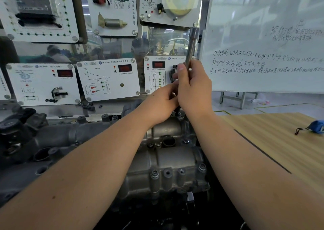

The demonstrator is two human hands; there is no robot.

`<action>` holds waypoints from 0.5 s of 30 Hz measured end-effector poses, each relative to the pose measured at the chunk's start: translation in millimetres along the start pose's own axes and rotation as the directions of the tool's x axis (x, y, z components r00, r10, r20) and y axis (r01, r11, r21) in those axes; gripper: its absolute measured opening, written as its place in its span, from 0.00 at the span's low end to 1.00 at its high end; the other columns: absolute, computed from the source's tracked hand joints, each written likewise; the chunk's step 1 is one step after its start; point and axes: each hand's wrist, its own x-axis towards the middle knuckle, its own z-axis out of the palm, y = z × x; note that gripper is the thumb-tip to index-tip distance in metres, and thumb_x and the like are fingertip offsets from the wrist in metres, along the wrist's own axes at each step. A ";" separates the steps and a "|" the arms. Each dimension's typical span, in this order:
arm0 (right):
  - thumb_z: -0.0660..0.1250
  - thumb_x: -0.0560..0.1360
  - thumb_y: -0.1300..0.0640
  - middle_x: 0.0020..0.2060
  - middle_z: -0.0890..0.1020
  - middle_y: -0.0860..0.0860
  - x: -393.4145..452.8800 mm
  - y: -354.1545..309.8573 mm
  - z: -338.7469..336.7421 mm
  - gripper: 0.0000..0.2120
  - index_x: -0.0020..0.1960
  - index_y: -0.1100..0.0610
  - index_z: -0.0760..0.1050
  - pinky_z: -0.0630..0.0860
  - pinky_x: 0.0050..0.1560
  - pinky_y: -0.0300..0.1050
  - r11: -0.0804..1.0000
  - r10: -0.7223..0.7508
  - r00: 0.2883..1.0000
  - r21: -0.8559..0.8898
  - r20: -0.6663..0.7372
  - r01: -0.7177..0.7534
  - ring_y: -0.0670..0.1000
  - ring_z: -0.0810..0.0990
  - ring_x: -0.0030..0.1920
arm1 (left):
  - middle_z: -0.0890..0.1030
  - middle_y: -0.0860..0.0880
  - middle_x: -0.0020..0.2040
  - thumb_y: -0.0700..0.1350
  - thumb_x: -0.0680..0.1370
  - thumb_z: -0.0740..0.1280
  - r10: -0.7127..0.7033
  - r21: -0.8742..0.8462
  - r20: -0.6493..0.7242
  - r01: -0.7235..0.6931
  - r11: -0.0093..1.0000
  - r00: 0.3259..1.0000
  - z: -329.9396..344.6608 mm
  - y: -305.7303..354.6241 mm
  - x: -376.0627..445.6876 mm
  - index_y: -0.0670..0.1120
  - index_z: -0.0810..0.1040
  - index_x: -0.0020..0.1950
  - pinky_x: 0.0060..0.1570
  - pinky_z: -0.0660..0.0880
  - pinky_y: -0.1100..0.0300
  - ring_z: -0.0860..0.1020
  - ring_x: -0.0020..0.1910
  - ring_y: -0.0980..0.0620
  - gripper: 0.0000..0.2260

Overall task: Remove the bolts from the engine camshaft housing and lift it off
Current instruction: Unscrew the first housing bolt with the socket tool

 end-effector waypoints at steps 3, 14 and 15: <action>0.57 0.84 0.50 0.41 0.83 0.44 0.7 0.7 1.7 0.10 0.47 0.51 0.72 0.72 0.40 0.37 1.000 0.014 1.000 -0.018 0.016 -0.013 0.42 0.81 0.42 | 0.85 0.53 0.49 0.52 0.77 0.60 -0.010 -0.020 0.007 0.010 1.000 1.000 0.3 0.5 0.3 0.65 0.77 0.52 0.58 0.79 0.43 0.83 0.51 0.52 0.10; 0.59 0.84 0.50 0.42 0.83 0.44 0.1 1.8 1.4 0.07 0.50 0.51 0.72 0.72 0.39 0.31 1.000 -0.025 1.000 -0.001 0.002 0.025 0.40 0.80 0.41 | 0.85 0.53 0.51 0.49 0.78 0.61 0.011 -0.022 0.005 -0.011 1.000 1.000 0.3 -3.0 2.2 0.60 0.77 0.61 0.58 0.79 0.42 0.83 0.51 0.50 0.14; 0.58 0.84 0.51 0.42 0.83 0.45 0.6 1.7 1.8 0.09 0.48 0.51 0.72 0.71 0.39 0.31 1.000 -0.022 1.000 0.002 0.003 0.022 0.40 0.80 0.41 | 0.85 0.53 0.51 0.50 0.78 0.61 0.002 -0.029 0.007 -0.002 1.000 1.000 0.7 -3.0 2.3 0.59 0.78 0.62 0.59 0.78 0.41 0.83 0.52 0.49 0.14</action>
